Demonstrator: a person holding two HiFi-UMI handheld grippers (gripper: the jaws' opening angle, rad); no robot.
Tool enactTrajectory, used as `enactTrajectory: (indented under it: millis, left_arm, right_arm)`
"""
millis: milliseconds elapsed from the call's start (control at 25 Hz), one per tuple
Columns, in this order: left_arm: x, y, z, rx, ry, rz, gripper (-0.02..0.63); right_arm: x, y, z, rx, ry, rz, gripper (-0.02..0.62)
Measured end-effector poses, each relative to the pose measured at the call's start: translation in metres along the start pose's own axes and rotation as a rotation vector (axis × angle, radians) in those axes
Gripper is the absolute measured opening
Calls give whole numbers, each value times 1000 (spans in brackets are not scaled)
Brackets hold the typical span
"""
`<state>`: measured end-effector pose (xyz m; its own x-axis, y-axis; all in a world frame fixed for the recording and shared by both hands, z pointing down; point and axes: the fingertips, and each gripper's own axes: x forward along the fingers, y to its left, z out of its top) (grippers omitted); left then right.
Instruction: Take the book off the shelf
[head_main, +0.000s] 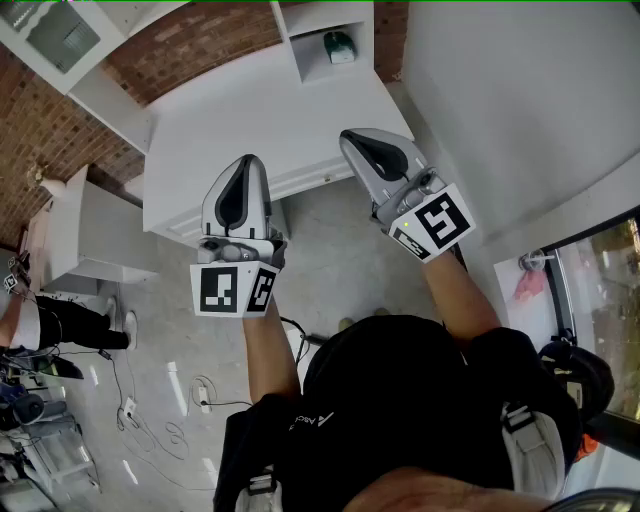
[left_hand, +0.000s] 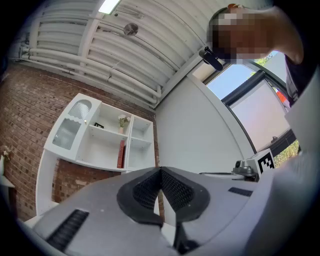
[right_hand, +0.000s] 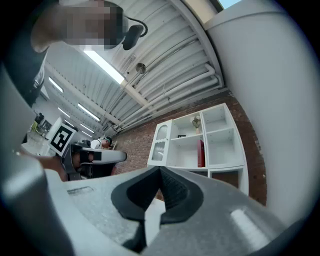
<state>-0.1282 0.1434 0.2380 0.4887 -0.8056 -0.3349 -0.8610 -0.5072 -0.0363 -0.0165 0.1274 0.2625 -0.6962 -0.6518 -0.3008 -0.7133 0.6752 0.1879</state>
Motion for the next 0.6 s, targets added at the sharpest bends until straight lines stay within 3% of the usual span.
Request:
enactTrajectory:
  millis: [360,600]
  left_arm:
    - [-15,21,-1,-8,-6,-11,-2]
    - [-14,49,2,-29,-54,2,-2]
  right_arm:
    - [19,22,-4,14,-9,5,2]
    - [30,32,-9,-5,8,-17,2]
